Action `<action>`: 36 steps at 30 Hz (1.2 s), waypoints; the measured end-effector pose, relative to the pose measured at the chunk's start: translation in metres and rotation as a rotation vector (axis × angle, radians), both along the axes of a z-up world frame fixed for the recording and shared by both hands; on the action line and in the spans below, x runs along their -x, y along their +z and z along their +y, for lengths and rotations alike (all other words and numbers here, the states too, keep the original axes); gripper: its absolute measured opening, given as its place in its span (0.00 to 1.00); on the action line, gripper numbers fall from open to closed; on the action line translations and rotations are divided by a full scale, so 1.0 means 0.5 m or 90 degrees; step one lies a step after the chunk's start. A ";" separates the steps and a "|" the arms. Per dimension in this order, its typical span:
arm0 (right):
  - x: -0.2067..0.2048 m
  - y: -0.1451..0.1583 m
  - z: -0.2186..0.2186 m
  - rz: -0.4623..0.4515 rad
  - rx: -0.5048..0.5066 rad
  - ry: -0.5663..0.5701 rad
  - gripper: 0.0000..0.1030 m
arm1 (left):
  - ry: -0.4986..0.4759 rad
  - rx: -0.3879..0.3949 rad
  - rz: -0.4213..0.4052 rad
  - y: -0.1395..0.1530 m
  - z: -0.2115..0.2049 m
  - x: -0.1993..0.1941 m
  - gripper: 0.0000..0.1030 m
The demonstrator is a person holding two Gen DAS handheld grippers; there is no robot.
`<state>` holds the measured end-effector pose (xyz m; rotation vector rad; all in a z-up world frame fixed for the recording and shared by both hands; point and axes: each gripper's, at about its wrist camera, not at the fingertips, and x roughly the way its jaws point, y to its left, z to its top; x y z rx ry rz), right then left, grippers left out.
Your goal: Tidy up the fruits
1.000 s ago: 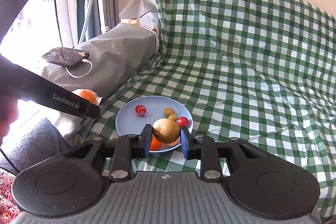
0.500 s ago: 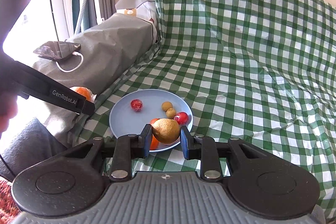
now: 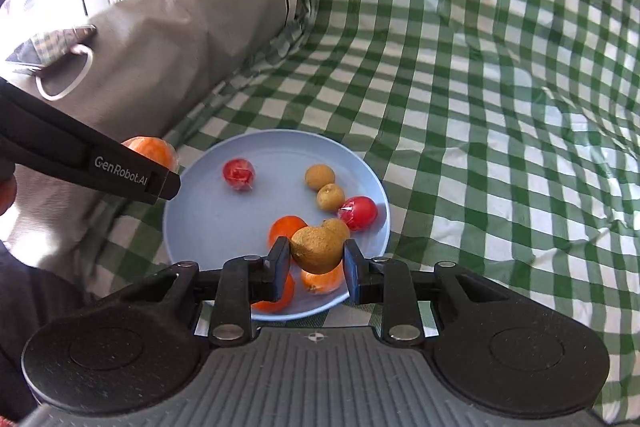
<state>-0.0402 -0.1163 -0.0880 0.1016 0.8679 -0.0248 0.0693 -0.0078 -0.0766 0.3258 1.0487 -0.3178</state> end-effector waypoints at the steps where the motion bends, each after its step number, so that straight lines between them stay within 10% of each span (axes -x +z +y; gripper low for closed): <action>1: -0.009 -0.007 -0.001 0.003 0.001 0.003 0.29 | 0.002 -0.002 0.003 -0.006 -0.003 -0.007 0.39; 8: -0.062 -0.037 -0.002 0.016 0.011 0.023 0.29 | 0.010 -0.010 0.014 -0.031 -0.015 -0.041 0.40; 12: -0.083 -0.036 -0.002 0.015 0.016 0.043 0.50 | 0.009 0.003 -0.029 -0.005 -0.009 -0.043 0.95; 14: -0.081 -0.027 0.000 0.012 0.026 0.045 0.66 | -0.002 0.029 -0.030 0.014 -0.005 -0.031 0.99; 20: -0.011 0.019 -0.003 0.010 0.029 0.011 0.88 | 0.007 0.003 -0.012 0.047 0.013 0.028 1.00; 36: 0.160 0.093 0.018 -0.039 0.016 -0.072 0.91 | 0.011 -0.019 -0.043 0.094 0.068 0.195 1.00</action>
